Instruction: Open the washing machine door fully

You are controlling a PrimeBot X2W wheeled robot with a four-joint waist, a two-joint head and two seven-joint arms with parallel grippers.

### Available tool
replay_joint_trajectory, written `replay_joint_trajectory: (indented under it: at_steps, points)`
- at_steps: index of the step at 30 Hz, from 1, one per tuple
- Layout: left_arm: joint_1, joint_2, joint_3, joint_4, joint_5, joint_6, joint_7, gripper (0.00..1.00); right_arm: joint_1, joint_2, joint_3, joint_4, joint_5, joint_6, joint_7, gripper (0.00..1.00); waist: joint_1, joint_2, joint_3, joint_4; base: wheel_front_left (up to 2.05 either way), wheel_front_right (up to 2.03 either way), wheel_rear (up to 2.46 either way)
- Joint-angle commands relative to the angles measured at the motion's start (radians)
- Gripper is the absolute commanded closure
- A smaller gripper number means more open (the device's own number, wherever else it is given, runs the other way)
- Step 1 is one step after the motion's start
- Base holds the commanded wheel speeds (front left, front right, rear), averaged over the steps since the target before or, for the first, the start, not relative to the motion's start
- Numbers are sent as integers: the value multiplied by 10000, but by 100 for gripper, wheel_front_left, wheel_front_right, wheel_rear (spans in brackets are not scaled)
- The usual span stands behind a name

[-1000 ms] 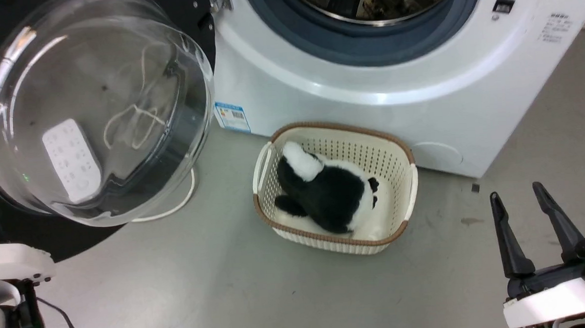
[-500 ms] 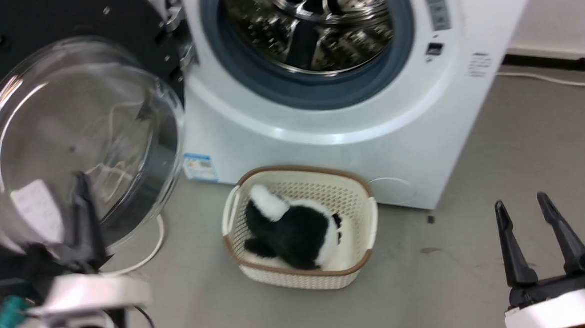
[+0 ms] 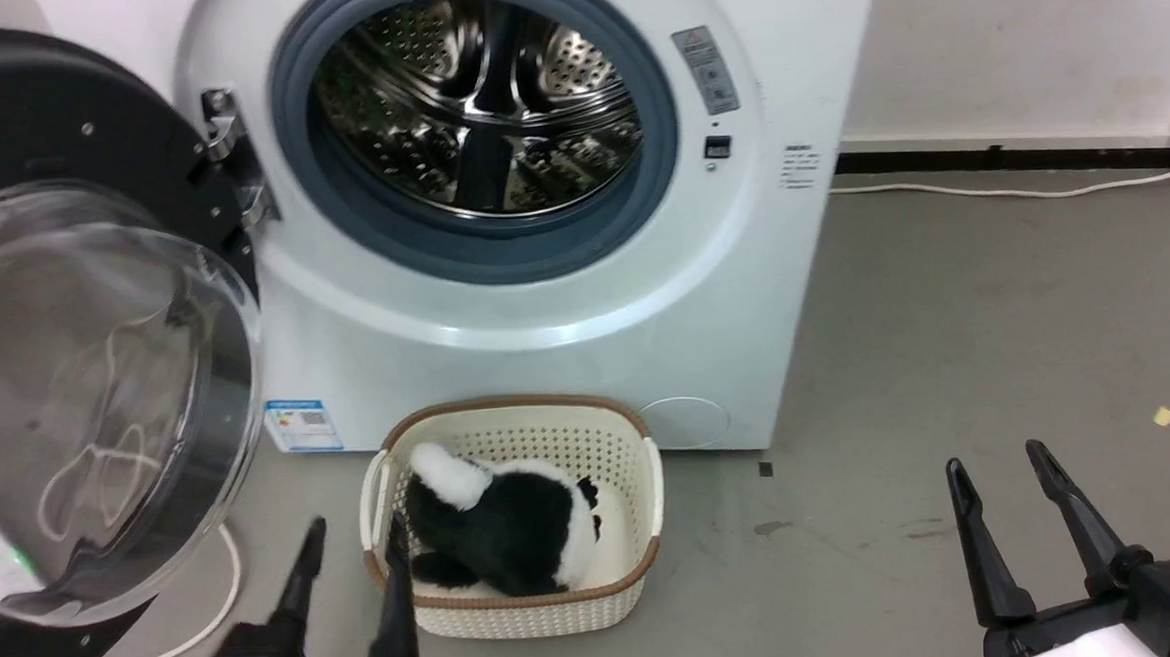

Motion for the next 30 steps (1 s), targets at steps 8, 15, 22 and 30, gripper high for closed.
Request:
replay_joint_trajectory:
  at_steps: [8, 15, 22, 30]
  points:
    - [145, -277, -297, 467, 519, 115, -119, 0, 319, 87, -289, 159, -202, 8, -78, 0, 1, 0, -81, -143, 0, 0, 0]
    - [84, -332, -269, 717, 612, 72, -135, 0, 333, 91, -288, 287, -92, 8, -79, 0, 1, 0, -75, -118, 0, 0, 0]
    - [-23, -277, -215, 749, 668, 37, -138, 0, 263, 92, -241, 363, -42, 8, -79, 0, 1, 0, -41, -146, 0, 0, 0]
    - [43, -323, -246, 732, 624, 64, -54, 100, 193, 41, -229, 358, -59, 0, -11, 100, 2, 0, -11, -162, 0, 0, 0]
